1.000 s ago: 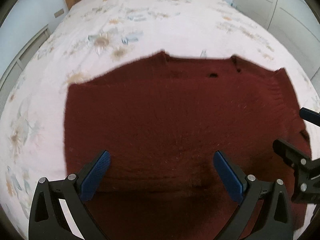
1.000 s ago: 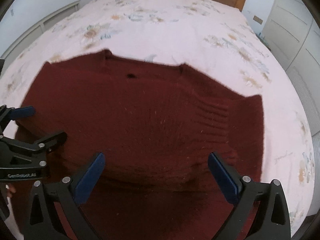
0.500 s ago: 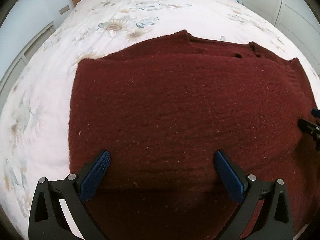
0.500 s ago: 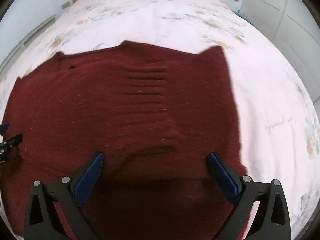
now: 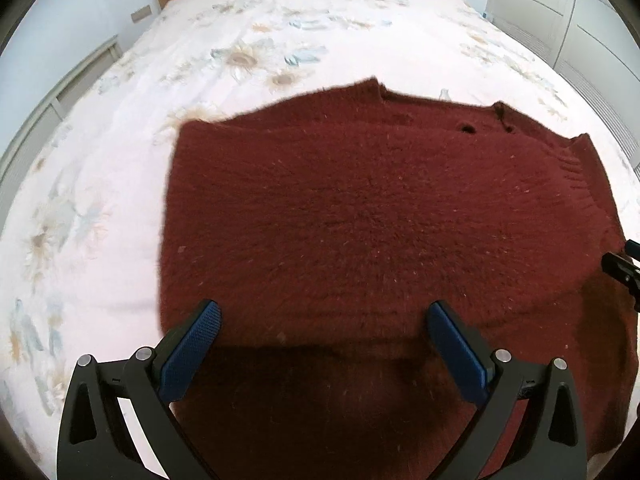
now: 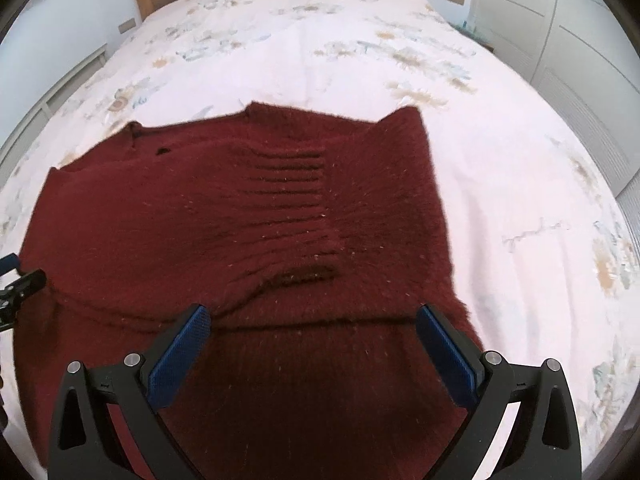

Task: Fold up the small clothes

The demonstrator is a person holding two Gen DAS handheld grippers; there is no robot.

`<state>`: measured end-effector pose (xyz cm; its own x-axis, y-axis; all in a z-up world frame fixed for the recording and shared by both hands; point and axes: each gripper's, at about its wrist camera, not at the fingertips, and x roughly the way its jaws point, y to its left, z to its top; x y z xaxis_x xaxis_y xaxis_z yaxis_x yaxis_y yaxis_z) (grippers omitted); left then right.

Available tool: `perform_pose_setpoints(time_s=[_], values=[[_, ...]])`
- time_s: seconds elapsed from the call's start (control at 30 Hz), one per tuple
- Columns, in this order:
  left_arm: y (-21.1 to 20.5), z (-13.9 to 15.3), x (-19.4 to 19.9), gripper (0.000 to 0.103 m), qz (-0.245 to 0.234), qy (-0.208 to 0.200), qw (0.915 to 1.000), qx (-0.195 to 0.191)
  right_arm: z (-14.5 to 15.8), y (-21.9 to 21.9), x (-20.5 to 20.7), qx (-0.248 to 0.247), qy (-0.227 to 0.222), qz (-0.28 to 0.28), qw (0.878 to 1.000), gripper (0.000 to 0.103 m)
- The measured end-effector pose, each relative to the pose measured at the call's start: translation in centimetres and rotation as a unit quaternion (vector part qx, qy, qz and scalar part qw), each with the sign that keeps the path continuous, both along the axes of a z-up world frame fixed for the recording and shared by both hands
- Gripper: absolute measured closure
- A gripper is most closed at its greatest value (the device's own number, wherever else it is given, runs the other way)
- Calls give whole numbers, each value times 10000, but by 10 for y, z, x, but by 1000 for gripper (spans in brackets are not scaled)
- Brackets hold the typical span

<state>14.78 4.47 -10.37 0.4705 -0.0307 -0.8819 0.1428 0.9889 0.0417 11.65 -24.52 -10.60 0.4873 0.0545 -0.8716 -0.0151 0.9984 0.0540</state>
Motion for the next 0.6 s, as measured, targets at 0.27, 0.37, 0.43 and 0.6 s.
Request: perform_pose_setpoints(time_s=[0.27,0.37,0.43,0.6], values=[[8,49,-44,1,57,-373,9992,-88,45,0,-43,-200,-201,98,9996,1],[11,61,-59,1,53,-429,9991,33,62,0,-60,-206,-308,97,9993,1],[7,63,-63,1,47,-394,9992,25,69,0,-68,-197,-357,62,9991,1],[15,72,-85,1,106,-272,9989,-356,78,-10,-93,-166,-368,-22,9992,1]])
